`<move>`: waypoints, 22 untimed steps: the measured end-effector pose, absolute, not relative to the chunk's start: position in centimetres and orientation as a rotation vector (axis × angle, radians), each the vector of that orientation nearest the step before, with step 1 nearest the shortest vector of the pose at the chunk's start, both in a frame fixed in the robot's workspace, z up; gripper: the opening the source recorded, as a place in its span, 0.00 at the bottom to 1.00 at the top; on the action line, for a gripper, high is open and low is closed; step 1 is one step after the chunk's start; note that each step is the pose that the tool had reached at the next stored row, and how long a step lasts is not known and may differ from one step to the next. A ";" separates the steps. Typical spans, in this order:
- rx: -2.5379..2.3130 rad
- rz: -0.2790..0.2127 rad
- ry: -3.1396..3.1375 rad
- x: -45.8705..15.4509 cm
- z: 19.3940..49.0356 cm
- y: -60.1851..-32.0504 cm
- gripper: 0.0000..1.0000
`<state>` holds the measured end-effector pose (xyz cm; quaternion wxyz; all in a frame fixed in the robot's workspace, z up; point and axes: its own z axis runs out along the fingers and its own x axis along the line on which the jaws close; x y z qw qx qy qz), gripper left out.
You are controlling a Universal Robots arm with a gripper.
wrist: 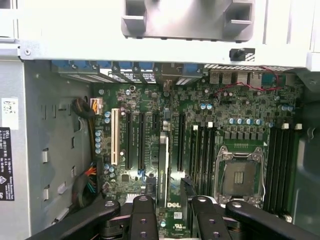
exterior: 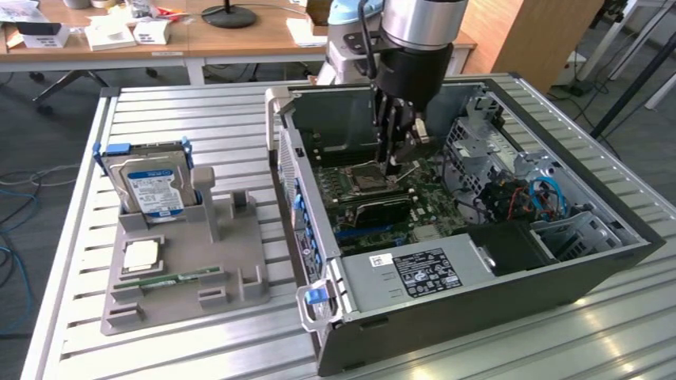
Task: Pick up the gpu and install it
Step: 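Insert the gpu into the slot, then press down on the gpu until it lock into place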
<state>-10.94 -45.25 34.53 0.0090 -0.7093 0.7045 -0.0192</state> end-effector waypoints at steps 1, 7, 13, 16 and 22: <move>-2.216 -0.060 2.201 -10.9 34.5 -45.2 0.33; -2.216 -0.060 2.201 -10.9 34.7 -45.2 0.33; -2.216 -0.060 2.201 -10.9 34.7 -45.2 0.33; -2.216 -0.060 2.201 -10.9 34.7 -45.2 0.33; -2.216 -0.060 2.201 -10.9 34.7 -45.2 0.14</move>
